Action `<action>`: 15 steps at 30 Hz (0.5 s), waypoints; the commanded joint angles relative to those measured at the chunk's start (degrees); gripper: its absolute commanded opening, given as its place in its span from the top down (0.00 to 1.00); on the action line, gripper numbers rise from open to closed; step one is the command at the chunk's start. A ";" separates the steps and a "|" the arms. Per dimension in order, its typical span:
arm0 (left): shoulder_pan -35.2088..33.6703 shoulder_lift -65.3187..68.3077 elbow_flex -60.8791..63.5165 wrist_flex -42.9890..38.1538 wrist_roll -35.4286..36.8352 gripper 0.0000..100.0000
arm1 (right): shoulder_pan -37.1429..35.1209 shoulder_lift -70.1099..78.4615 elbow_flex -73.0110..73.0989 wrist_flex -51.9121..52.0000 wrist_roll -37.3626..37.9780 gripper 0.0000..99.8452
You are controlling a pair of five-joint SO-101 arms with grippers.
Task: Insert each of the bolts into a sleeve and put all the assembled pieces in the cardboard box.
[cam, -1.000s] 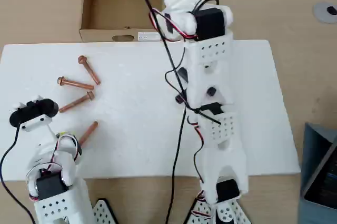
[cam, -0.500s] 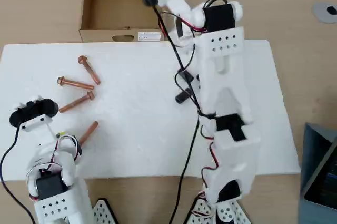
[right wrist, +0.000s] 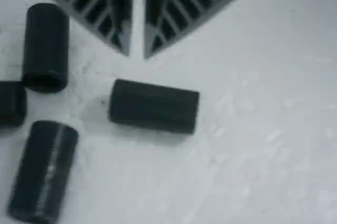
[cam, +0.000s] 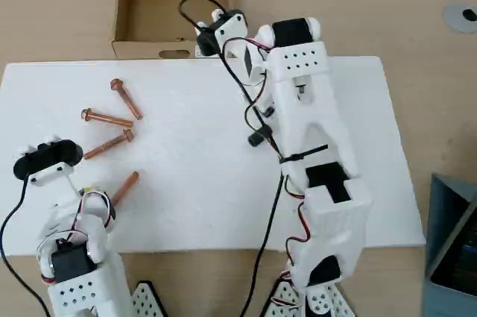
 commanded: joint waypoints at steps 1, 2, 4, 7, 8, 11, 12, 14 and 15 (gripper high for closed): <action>-0.44 -0.40 -0.35 -0.88 -0.09 1.00 | 0.92 1.54 -0.22 -1.76 0.70 0.89; -0.44 -0.40 -0.35 -0.88 -0.09 1.00 | 0.92 2.33 -0.22 -2.46 0.79 0.88; -0.44 -0.40 -0.35 -0.88 -0.09 1.00 | 0.84 3.82 -0.22 -3.52 0.79 0.87; -0.44 -0.40 -0.35 -0.88 -0.09 1.00 | 0.57 5.85 -0.13 -4.84 0.79 0.87; -0.44 -0.40 -0.35 -0.88 -0.09 1.00 | 0.57 6.46 -0.13 -5.19 0.79 0.87; -0.44 -0.40 -0.35 -0.88 -0.09 1.00 | 0.75 8.31 -0.13 -6.24 0.79 0.87; -0.44 -0.40 -0.35 -0.88 -0.09 1.00 | 0.84 8.92 -0.13 -6.68 0.79 0.87; -0.44 -0.40 -0.35 -0.88 -0.09 1.00 | 0.84 9.71 -0.13 -7.65 0.88 0.87; -0.44 -0.40 -0.35 -0.88 -0.09 1.00 | 0.84 9.98 -0.13 -8.09 0.88 0.86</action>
